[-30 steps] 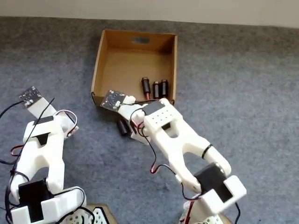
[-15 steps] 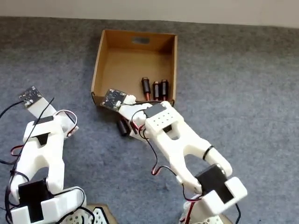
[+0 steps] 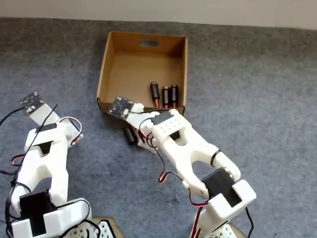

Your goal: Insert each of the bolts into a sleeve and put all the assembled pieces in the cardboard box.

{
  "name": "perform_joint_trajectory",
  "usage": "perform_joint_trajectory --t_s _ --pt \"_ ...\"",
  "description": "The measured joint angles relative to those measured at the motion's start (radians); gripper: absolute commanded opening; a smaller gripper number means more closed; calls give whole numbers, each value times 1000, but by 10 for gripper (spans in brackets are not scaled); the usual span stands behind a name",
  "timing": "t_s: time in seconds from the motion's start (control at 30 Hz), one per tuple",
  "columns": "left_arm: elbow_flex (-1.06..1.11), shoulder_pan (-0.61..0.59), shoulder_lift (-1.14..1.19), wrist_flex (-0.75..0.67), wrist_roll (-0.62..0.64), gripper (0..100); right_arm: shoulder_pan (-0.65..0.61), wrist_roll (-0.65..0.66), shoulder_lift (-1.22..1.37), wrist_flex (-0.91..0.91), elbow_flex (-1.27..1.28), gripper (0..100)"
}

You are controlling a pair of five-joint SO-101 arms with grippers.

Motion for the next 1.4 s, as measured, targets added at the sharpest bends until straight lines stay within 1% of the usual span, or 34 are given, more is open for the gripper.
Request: perform_joint_trajectory --t_s 0.1,0.27,0.47,0.53,0.57,0.67,0.73,0.97,1.13,1.3,1.4 --pt "0 0 0 0 0 98 0 0 0 25 0 5" --pt "0 0 0 0 0 98 3 -14 -38 153 6 5" --pt "0 0 0 0 0 98 23 -247 -190 189 117 10" --pt "0 0 0 0 0 98 25 -284 -216 192 170 29" --pt "0 0 0 0 0 98 25 -292 -219 192 193 58" --pt "0 0 0 0 0 98 25 -296 -226 184 245 171" --pt "0 0 0 0 0 98 25 -296 -232 193 267 194" --pt "0 0 0 0 0 98 25 -299 -233 196 276 102" --pt "0 0 0 0 0 98 25 -247 -233 196 278 102" --pt "0 0 0 0 0 98 25 -235 -233 192 279 103" --pt "0 0 0 0 0 98 25 -235 -233 157 281 103"
